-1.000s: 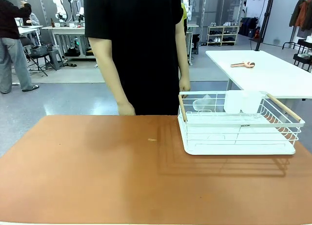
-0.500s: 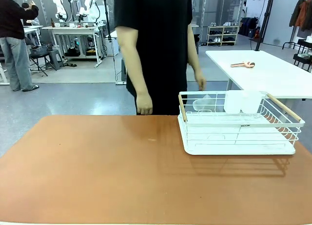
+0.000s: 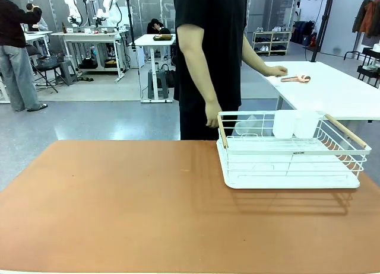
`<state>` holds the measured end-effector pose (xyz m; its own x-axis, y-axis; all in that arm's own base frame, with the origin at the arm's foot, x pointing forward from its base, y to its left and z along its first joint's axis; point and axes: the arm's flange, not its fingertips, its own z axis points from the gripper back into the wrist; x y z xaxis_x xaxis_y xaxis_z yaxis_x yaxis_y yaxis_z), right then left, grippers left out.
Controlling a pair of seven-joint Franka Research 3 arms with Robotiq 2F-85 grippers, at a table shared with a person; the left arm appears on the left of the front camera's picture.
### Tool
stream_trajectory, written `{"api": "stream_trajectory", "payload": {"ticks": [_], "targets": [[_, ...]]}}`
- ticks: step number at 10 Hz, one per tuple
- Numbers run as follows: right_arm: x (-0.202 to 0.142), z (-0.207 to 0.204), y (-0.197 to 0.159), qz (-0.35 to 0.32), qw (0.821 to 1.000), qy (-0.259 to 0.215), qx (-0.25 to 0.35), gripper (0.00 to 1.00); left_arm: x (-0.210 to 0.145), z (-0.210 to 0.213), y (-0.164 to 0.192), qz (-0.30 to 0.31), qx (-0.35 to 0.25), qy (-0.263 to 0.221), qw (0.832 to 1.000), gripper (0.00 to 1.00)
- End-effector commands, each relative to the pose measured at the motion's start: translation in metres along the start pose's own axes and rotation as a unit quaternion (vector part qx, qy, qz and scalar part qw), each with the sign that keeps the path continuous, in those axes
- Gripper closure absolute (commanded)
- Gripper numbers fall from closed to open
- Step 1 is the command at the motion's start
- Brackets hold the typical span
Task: Clean the table.
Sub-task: Pick up the Lint Roller when the human hands it over.
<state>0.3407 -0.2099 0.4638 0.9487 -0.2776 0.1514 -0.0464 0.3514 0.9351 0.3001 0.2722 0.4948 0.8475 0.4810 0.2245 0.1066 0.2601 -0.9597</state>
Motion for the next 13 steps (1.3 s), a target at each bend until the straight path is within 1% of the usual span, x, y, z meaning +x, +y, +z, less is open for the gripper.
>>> {"api": "stream_trajectory", "payload": {"ticks": [1,13], "targets": [[-0.0032,0.0007,0.0022,0.01,1.0,-0.002,0.005,0.0,-0.0027,0.0032,-0.0025,-0.007,-0.008,0.001,1.0,0.0],[-0.0032,0.0007,0.0022,0.01,1.0,-0.002,0.005,0.0,-0.0027,0.0032,-0.0025,-0.007,-0.008,0.001,1.0,0.0]]}}
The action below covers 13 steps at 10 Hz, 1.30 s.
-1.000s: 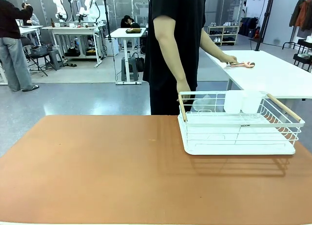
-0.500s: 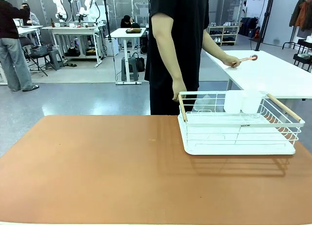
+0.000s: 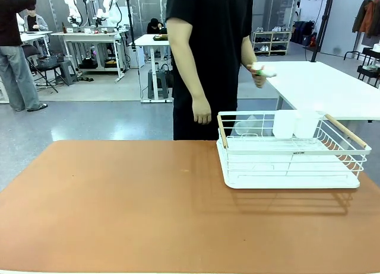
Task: Clean the table.
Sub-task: Pick up the Lint Roller when the human hands it over.
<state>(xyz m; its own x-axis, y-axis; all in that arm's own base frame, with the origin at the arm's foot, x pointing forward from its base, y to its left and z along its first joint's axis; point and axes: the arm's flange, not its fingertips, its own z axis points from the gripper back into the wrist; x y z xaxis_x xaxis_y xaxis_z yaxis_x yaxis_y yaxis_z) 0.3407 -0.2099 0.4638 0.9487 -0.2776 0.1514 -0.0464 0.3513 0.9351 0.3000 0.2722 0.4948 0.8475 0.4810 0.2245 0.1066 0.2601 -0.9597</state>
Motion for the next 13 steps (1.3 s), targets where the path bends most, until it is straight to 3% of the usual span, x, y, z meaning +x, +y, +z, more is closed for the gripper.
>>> {"api": "stream_trajectory", "payload": {"ticks": [1,13], "targets": [[-0.0032,0.0007,0.0022,0.01,1.0,-0.002,0.005,0.0,-0.0027,0.0032,-0.0025,-0.007,-0.008,0.001,1.0,0.0],[-0.0032,0.0007,0.0022,0.01,1.0,-0.002,0.005,0.0,-0.0027,0.0032,-0.0025,-0.007,-0.008,0.001,1.0,0.0]]}}
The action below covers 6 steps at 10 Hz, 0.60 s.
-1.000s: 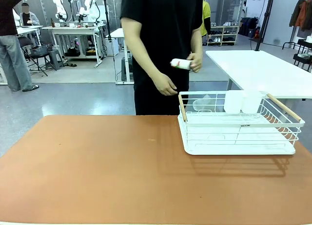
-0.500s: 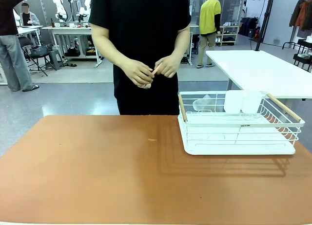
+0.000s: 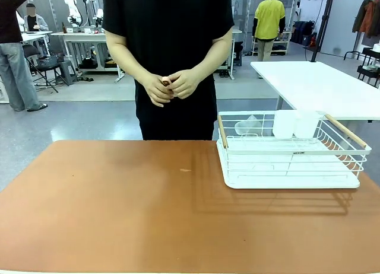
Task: Clean the table.
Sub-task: Pick up the Lint Roller when the human hands it over.
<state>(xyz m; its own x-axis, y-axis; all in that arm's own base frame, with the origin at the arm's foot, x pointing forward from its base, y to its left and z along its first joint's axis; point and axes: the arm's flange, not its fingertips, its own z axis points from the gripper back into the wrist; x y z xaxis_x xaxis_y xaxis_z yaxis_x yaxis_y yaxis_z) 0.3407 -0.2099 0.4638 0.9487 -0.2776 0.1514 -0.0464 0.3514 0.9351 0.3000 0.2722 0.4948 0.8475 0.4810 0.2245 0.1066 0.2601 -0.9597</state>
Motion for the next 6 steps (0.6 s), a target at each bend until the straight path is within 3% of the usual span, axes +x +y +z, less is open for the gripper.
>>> {"api": "stream_trajectory", "payload": {"ticks": [1,6], "targets": [[-0.0032,0.0007,0.0022,0.01,1.0,-0.002,0.005,0.0,-0.0027,0.0032,-0.0025,-0.007,-0.008,0.001,1.0,0.0],[-0.0032,0.0007,0.0022,0.01,1.0,-0.002,0.005,0.0,-0.0027,0.0032,-0.0025,-0.007,-0.008,0.001,1.0,0.0]]}}
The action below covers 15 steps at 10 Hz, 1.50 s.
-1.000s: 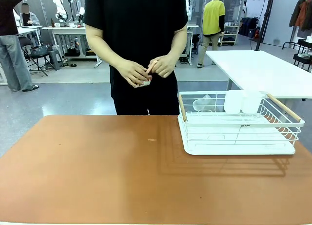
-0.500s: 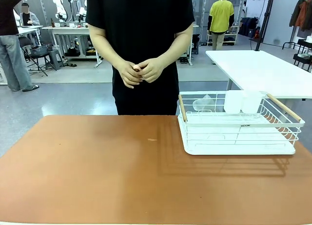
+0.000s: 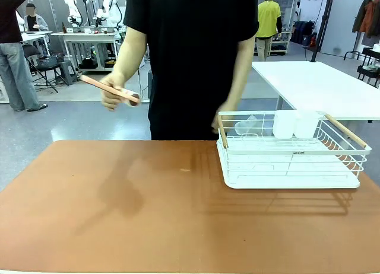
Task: Clean the table.
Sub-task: Pick up the Lint Roller when the human hands it over.
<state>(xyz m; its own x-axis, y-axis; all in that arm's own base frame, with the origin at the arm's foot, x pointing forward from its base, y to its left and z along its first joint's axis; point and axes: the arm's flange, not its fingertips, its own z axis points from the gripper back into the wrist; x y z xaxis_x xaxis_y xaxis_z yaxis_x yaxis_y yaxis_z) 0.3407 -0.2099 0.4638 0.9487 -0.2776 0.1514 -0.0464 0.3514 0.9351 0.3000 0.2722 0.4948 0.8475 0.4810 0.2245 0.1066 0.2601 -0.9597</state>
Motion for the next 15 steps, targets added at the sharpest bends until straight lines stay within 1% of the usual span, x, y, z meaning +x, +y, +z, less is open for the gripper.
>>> {"api": "stream_trajectory", "payload": {"ticks": [1,11,12,13,14,15], "targets": [[-0.003,0.001,0.002,0.01,1.0,-0.002,0.005,0.0,-0.003,0.003,-0.003,-0.007,-0.008,0.001,1.0,0.0],[-0.003,0.001,0.002,0.01,1.0,-0.002,0.005,0.0,-0.003,0.003,-0.003,-0.007,-0.008,0.001,1.0,0.0],[-0.003,0.001,0.002,0.01,1.0,-0.002,0.005,0.0,0.0,0.0,0.0,0.0,0.0,0.0,1.0,0.0],[-0.003,0.001,0.002,0.01,1.0,-0.002,0.005,0.0,-0.001,-0.016,-0.016,0.002,0.003,0.022,1.0,0.0],[-0.003,0.001,0.002,0.01,1.0,-0.002,0.005,0.0,0.0,-0.032,-0.031,0.039,0.027,0.008,0.999,0.0],[-0.003,0.001,0.002,0.01,1.0,-0.002,0.005,0.0,0.0,-0.049,-0.039,0.064,0.059,0.004,0.996,0.0]]}}
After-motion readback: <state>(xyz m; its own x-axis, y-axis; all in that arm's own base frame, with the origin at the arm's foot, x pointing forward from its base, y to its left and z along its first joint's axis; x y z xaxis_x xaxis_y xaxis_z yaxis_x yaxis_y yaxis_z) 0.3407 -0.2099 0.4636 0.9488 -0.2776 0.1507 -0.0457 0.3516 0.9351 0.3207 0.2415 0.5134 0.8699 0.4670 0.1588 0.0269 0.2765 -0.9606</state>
